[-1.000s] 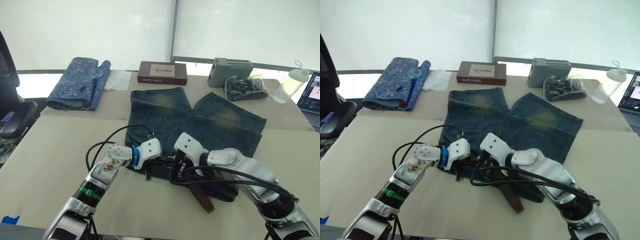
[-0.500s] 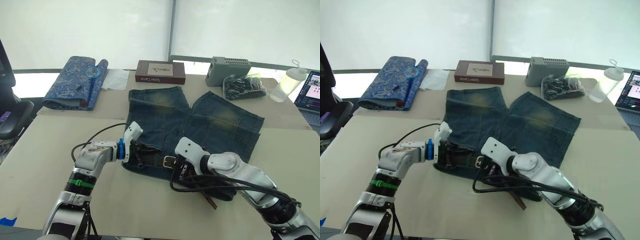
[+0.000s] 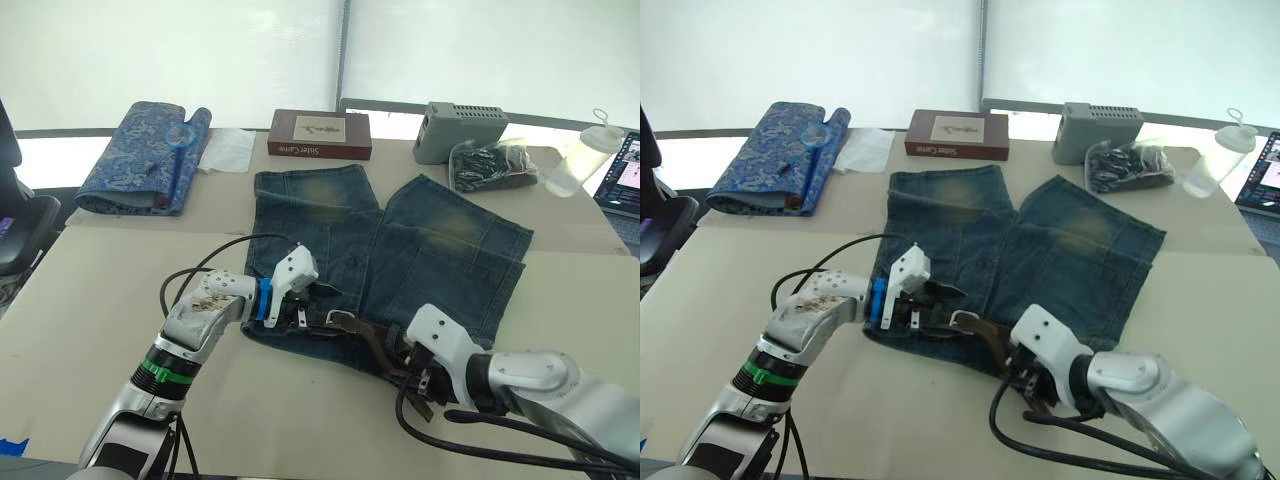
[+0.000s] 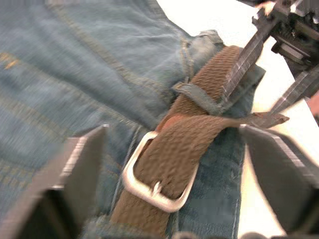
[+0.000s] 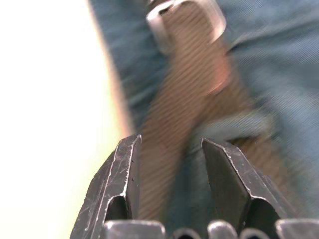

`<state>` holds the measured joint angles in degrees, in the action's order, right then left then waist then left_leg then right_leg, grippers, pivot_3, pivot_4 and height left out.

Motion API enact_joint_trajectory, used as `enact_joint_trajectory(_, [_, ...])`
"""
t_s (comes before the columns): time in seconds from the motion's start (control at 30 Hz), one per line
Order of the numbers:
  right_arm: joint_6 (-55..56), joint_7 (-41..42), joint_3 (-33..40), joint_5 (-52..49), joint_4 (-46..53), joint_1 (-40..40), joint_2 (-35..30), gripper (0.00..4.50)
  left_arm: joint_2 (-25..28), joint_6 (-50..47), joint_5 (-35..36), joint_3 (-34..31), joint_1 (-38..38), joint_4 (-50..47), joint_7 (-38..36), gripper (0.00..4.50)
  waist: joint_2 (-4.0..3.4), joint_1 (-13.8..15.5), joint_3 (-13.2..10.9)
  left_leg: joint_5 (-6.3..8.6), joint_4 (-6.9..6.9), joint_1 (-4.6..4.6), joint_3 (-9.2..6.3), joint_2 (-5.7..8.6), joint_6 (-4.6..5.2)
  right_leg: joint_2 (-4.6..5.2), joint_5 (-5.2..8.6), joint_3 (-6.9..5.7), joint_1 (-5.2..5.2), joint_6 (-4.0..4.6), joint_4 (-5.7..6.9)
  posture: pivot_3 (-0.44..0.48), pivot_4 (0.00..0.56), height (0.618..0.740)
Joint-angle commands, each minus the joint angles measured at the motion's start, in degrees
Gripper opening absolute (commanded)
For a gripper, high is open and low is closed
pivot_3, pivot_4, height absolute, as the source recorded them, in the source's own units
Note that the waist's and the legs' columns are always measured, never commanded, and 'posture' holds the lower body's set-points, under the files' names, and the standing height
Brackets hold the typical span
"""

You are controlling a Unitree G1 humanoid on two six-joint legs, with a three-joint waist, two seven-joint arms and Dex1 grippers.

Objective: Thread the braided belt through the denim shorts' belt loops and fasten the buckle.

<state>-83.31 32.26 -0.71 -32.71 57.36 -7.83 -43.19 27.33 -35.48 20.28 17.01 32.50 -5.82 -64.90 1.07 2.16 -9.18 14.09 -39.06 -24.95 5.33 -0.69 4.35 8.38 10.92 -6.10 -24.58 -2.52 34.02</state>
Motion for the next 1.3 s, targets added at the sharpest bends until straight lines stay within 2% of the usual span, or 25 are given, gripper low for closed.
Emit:
enact_joint_trajectory(0.03, [-0.5, -2.3, 1.7, -5.0, 2.6, 2.3, -4.0, 2.23, 0.5, 3.0, -0.9, 1.5, 1.2, -2.9, -1.3, 4.46, -0.01, 0.0, 0.0, 0.0, -0.04, 0.0, -0.01, -0.01, 0.0, 0.0, 0.02, 0.0, 0.0, -0.02, 0.02, 0.0, 0.15, 0.74])
enact_joint_trajectory(0.13, [0.8, -7.2, -1.2, -4.8, 2.6, 5.5, -9.3, 2.23, 0.8, 5.8, -2.2, 3.3, 2.2, -2.5, -3.0, 4.46, -0.02, 0.0, 0.0, -0.03, -0.1, 0.0, -0.02, -0.01, -0.03, 0.0, 0.1, 0.01, -0.01, -0.16, 0.04, 0.0, 0.15, 0.74])
enact_joint_trajectory(0.33, [2.3, -13.7, -0.5, -5.7, 2.6, 9.2, -11.1, 2.23, 0.9, 10.0, -4.1, 5.0, 3.7, 0.4, -5.3, 4.46, 0.01, 0.1, 0.0, -0.06, -0.14, 0.01, -0.03, -0.02, -0.06, -0.04, 0.08, 0.02, 0.02, -0.17, 0.06, 0.0, 0.15, 0.74])
enact_joint_trajectory(0.37, [2.5, -14.7, 0.3, -6.4, 2.6, 9.5, -10.9, 1.73, 1.1, 10.7, -4.3, 5.1, 3.9, 0.7, -5.9, 4.5, 0.01, 0.1, 0.0, -0.06, -0.15, 0.02, -0.04, -0.02, -0.05, -0.04, 0.07, 0.02, 0.06, -0.17, 0.05, 0.0, 0.15, 0.74])
enact_joint_trajectory(0.47, [3.8, -16.5, 3.2, -11.4, 2.6, 9.5, -11.5, 0.71, 1.0, 11.9, -4.4, 5.4, 4.5, 1.6, -7.6, 4.5, 0.01, 0.1, -0.1, -0.04, -0.24, 0.02, -0.03, -0.02, -0.02, -0.05, 0.03, 0.03, 0.09, -0.19, 0.06, 0.0, 0.15, 0.74])
enact_joint_trajectory(0.53, [4.6, -17.8, 5.1, -15.2, 2.6, 9.1, -12.6, 0.1, 0.8, 12.8, -4.6, 5.7, 5.0, 2.0, -8.5, 4.5, 0.01, 0.1, -0.1, -0.04, -0.28, 0.02, -0.03, -0.02, -0.01, -0.06, 0.03, 0.04, 0.1, -0.21, 0.07, 0.0, 0.15, 0.74])
enact_joint_trajectory(0.57, [5.3, -18.2, 6.6, -18.1, 2.6, 8.7, -14.2, 0.04, 0.5, 12.9, -4.4, 5.8, 5.7, 2.2, -9.1, 4.5, 0.01, 0.1, -0.1, -0.04, -0.31, 0.02, -0.03, -0.02, 0.0, -0.06, 0.03, 0.03, 0.11, -0.22, 0.08, 0.0, 0.15, 0.74])
enact_joint_trajectory(0.77, [8.7, -20.2, 14.9, -35.1, 2.6, 4.9, -23.8, 0.04, -2.2, 10.4, -1.4, 6.3, 10.9, 1.3, -13.3, 4.5, 0.0, 0.2, -0.1, 0.09, -0.77, -0.02, -0.08, -0.07, 0.2, -0.08, 0.06, 0.06, 0.28, -0.34, 0.09, 0.0, 0.15, 0.74])
enact_joint_trajectory(0.87, [9.3, -18.7, 15.1, -37.7, 2.6, 0.8, -28.9, 0.04, -2.7, 10.2, -1.7, 7.8, 14.9, 2.5, -16.7, 4.5, 0.0, 0.2, -0.1, 0.12, -0.92, -0.07, -0.08, -0.07, 0.26, -0.08, 0.03, 0.11, 0.28, -0.35, 0.08, 0.0, 0.15, 0.74])
enact_joint_trajectory(1.07, [12.3, -11.2, 5.8, -29.2, 0.5, -9.7, -35.5, 0.04, -6.4, 15.1, -5.0, 11.1, 22.6, 9.6, -20.2, 4.5, -0.01, 0.2, -0.1, 0.15, -0.95, -0.13, -0.02, -0.04, 0.3, -0.1, -0.02, 0.17, 0.22, -0.39, 0.07, 0.0, 0.15, 0.74])
enact_joint_trajectory(1.3, [13.5, -5.7, -5.0, -19.7, -3.1, -19.6, -33.8, 0.04, -10.3, 20.5, -9.3, 13.8, 27.9, 15.4, -21.7, 4.5, -0.01, 0.0, -0.1, 0.2, -1.04, -0.25, 0.08, -0.03, 0.38, -0.09, -0.25, 0.21, 0.11, -0.14, 0.09, 0.0, 0.15, 0.74])
